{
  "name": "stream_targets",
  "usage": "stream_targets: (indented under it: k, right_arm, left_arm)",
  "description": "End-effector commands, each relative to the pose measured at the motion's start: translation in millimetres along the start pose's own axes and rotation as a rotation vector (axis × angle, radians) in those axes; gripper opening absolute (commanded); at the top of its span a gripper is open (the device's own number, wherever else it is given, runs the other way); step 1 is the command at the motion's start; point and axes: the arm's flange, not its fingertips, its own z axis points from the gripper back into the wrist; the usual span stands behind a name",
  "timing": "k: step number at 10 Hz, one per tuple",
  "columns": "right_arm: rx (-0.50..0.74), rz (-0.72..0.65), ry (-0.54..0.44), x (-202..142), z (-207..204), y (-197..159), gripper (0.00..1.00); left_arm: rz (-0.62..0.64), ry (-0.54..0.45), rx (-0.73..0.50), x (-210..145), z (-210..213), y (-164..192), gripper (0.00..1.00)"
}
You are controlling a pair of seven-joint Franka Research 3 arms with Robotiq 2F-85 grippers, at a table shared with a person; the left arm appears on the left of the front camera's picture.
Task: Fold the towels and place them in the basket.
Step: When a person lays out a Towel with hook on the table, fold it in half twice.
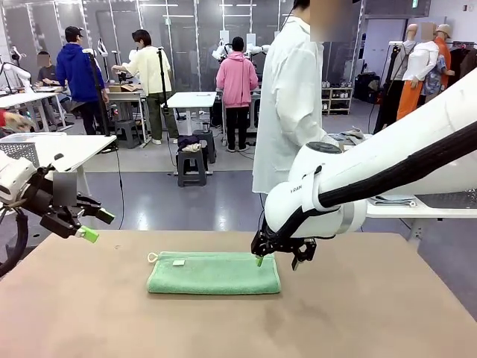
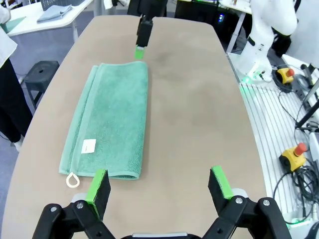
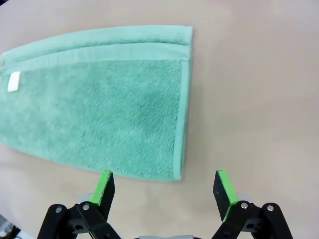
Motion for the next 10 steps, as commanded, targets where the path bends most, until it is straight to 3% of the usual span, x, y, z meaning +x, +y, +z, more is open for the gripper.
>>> stream_targets:
  k: [1, 8, 9, 10]
  right_arm:
    - [-0.043, -0.072, 0.008, 16.1, -18.1, 13.7, 1.0]
    - [-0.117, -0.062, 0.038, 35.8, -50.7, 20.3, 1.0]
    - [-0.123, -0.052, 0.039, 35.8, -51.9, 20.4, 0.83]
    - [-0.122, -0.071, 0.046, 36.1, -53.4, 20.4, 0.83]
  left_arm:
    - [-0.007, 0.018, 0.015, 0.7, 0.4, -2.8, 1.0]
    - [-0.007, 0.018, 0.015, 0.7, 0.4, -2.8, 1.0]
    - [-0.007, 0.018, 0.015, 0.7, 0.4, -2.8, 1.0]
    - [-0.007, 0.018, 0.015, 0.7, 0.4, -2.8, 1.0]
